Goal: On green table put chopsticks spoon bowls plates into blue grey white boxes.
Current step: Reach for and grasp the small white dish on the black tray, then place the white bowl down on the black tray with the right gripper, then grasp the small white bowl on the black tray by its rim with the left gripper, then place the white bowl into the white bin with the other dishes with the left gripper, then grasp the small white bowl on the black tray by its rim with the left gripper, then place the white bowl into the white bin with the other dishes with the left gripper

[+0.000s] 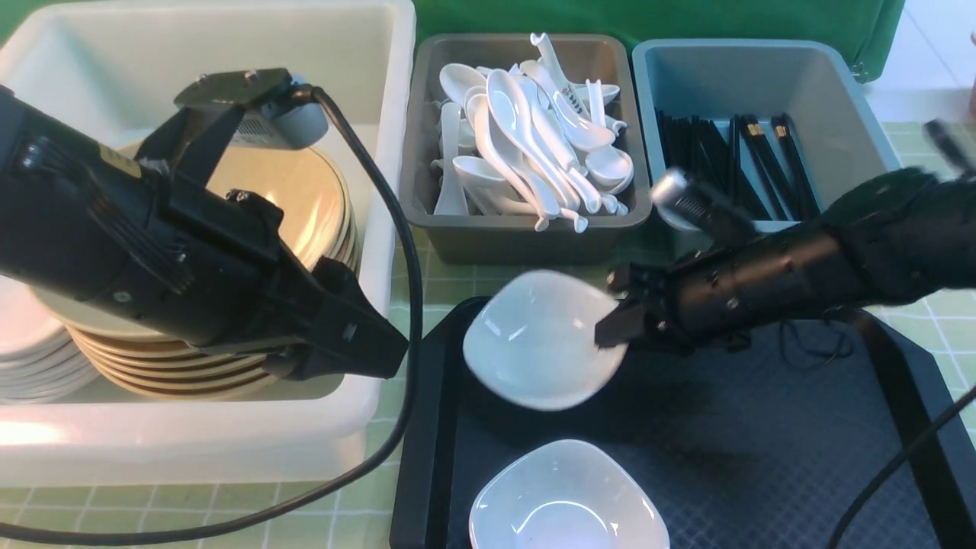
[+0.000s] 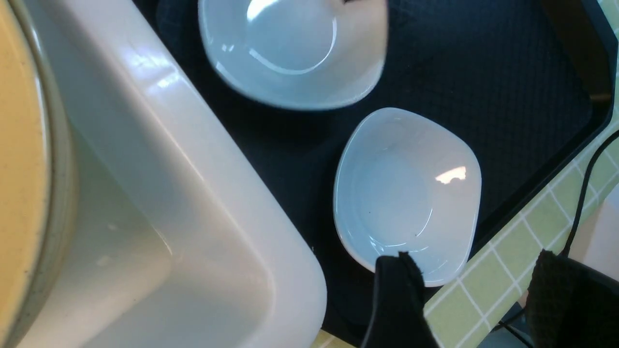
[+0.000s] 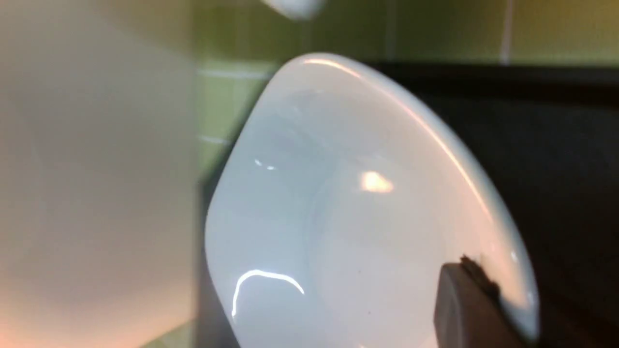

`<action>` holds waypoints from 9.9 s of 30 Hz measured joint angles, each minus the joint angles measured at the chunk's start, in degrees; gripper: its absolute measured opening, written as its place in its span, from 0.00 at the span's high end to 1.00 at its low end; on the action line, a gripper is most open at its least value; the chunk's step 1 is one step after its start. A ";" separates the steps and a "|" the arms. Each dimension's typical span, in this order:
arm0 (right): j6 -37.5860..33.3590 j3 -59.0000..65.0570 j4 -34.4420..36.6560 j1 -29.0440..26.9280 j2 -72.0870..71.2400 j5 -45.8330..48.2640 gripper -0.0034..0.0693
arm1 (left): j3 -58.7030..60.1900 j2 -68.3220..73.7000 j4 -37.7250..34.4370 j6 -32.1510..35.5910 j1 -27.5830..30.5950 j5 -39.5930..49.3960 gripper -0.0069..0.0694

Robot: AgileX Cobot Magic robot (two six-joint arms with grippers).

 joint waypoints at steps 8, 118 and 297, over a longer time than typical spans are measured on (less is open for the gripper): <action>2.44 2.71 -8.88 -7.00 -12.31 7.93 0.88 | 0.00 0.00 0.00 -0.65 0.00 0.05 0.49; -5.55 -3.53 -33.62 16.00 -44.04 22.17 0.90 | -29.55 9.97 12.25 -8.99 22.21 8.16 0.89; -16.29 7.31 -19.77 9.90 -42.68 17.95 0.92 | -3.09 15.02 10.37 -16.37 59.10 -16.13 0.89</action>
